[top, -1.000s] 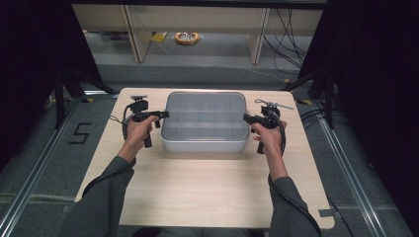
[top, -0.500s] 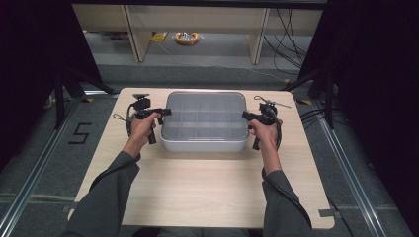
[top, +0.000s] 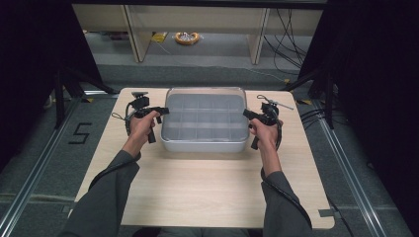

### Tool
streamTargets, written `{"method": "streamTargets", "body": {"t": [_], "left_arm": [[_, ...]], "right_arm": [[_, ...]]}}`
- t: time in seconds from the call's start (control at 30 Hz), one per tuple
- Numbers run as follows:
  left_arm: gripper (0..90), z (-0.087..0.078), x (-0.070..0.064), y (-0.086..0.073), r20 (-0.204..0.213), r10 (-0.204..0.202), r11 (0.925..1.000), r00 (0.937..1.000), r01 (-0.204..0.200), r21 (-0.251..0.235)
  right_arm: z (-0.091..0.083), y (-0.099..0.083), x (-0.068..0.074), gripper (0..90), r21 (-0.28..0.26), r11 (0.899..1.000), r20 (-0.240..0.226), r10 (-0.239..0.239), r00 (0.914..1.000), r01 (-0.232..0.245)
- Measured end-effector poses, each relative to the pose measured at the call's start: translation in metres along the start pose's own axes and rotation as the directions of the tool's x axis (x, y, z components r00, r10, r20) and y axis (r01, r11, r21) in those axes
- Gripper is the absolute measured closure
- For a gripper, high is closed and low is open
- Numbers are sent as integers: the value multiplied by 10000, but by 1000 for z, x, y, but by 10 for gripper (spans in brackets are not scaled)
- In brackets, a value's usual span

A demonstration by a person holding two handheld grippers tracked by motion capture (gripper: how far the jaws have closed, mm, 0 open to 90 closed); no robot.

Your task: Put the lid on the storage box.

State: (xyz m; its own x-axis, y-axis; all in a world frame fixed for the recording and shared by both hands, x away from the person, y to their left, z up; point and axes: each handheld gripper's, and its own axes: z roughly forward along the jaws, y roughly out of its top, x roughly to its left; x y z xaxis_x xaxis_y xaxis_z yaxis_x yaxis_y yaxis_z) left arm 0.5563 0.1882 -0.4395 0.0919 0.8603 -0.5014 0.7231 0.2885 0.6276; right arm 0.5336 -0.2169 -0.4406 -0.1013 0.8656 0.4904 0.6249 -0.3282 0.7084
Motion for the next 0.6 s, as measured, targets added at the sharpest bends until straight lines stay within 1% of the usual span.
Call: {"method": "streamTargets", "body": {"t": [0.03,0.07,0.1,0.13,0.17,0.2,0.27,0.3,0.4,0.43,0.47,0.5,0.53,0.57,0.6], "left_arm": [[639,-2,-2,1,-54,69,10000,10000,-68,31],[638,-3,-3,2,-61,124,9999,9999,-124,10],[638,-4,-4,3,-66,72,10000,10000,-72,14],[638,-6,-4,4,-17,97,9999,10000,-97,44],[637,-8,-5,6,-27,99,10000,9999,-99,-4],[637,-10,-6,7,-71,24,10000,10000,-24,-64],[636,-14,-8,9,-94,82,9999,9999,-82,-72],[635,-15,-9,9,-106,83,9999,9999,-84,-77],[631,-19,-11,11,-64,215,9998,9997,-215,22],[631,-19,-11,11,-59,211,9998,9998,-210,52],[631,-20,-11,12,-52,187,9998,9998,-187,63],[630,-20,-11,12,-72,199,9998,9998,-198,98],[630,-20,-11,12,-114,287,9994,9995,-285,179],[629,-20,-11,11,-147,300,9994,9994,-297,195],[629,-19,-11,10,-192,272,9994,9994,-268,216]], "right_arm": [[-1,1,1,671,-71,9999,32,76,10000,-76],[-2,2,2,673,-110,9999,-30,11,10000,-11],[-4,3,4,675,-102,9999,-89,74,9999,-75],[-5,4,5,675,-186,9998,-62,25,10000,-26],[-7,6,6,677,-280,9996,-141,-9,9999,5],[-10,8,10,679,-235,9997,-138,83,9999,-86],[-11,10,11,678,-386,9992,-165,-143,9998,136],[-13,11,15,679,-354,9994,-190,56,9998,-63],[-17,14,17,678,-434,9990,-158,-140,9998,134],[-18,14,18,678,-405,9992,-183,-78,9998,70],[-17,15,15,678,-548,9972,-162,-512,9986,503],[-19,14,19,678,-383,9993,-183,5,9998,-12],[-20,13,19,677,-377,9993,-212,10,9998,-18],[-19,12,19,675,-276,9995,-172,118,9998,-122],[-18,11,16,675,-385,9989,-213,-269,9994,261]]}}
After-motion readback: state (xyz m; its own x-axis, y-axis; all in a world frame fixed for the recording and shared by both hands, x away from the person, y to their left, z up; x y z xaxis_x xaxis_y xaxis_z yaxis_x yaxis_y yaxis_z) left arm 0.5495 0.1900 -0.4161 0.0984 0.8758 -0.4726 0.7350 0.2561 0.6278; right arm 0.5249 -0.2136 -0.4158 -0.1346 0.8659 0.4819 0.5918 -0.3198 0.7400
